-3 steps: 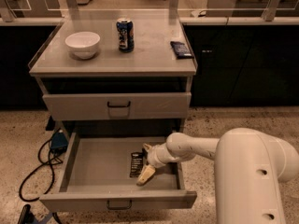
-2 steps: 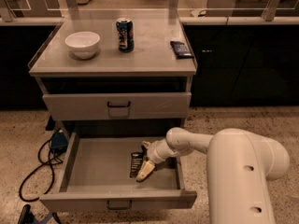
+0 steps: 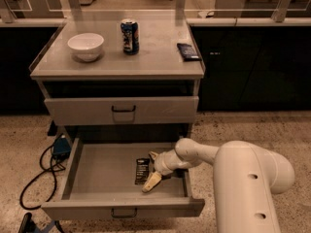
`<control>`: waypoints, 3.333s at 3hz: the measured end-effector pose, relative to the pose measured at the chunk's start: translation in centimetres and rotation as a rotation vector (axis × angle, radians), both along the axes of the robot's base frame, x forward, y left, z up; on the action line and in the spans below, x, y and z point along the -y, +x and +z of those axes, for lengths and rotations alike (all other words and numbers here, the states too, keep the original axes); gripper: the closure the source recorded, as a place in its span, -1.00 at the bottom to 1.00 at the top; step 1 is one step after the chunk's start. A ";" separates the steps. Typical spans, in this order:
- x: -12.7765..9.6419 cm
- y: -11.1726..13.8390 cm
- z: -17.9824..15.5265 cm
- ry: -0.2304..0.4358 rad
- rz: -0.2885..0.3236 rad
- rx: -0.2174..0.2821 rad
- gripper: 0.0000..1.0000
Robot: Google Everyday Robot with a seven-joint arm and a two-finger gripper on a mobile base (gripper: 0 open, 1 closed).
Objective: Pick rxbar chocolate from middle drawer and place on counter
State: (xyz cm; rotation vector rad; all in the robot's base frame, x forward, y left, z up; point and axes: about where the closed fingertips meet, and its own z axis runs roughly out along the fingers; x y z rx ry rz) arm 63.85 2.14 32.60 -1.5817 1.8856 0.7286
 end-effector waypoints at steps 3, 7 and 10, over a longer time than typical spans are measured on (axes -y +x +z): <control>0.0 0.0 0.0 0.000 0.000 0.000 -0.19; 2.1 0.4 6.5 0.003 -0.083 0.082 1.00; 7.5 -0.4 17.6 -0.050 -0.271 0.277 0.15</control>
Offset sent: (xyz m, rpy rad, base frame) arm 0.0000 0.0000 0.0000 0.0000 0.0000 0.0000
